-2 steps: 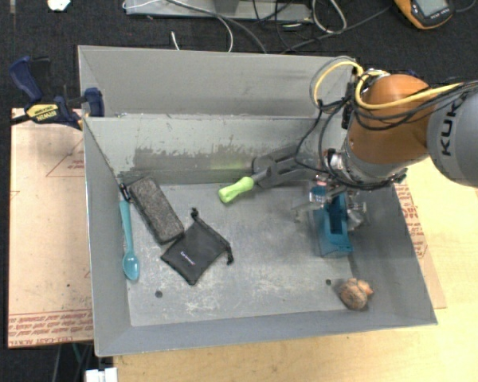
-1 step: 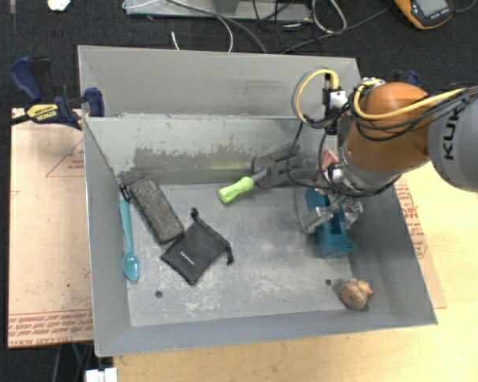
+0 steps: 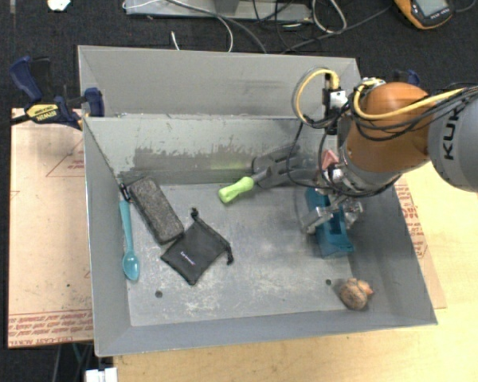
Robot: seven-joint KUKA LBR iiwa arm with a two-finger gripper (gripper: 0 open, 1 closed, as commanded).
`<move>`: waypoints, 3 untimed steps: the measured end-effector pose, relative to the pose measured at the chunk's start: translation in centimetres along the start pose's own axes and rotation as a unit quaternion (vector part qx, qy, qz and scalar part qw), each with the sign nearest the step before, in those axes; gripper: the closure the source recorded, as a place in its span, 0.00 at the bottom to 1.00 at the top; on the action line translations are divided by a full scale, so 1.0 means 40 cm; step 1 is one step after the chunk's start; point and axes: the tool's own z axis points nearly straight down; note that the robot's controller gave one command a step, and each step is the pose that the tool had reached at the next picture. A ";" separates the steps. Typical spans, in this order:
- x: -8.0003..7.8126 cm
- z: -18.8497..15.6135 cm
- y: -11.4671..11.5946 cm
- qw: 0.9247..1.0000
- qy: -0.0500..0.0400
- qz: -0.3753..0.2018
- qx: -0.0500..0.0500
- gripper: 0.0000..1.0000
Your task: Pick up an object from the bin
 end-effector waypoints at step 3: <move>-0.005 -0.142 0.005 1.000 -0.002 0.002 -0.004 1.00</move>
Offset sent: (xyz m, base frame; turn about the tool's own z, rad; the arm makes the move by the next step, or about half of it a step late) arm -0.0018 0.0003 0.0496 -0.0008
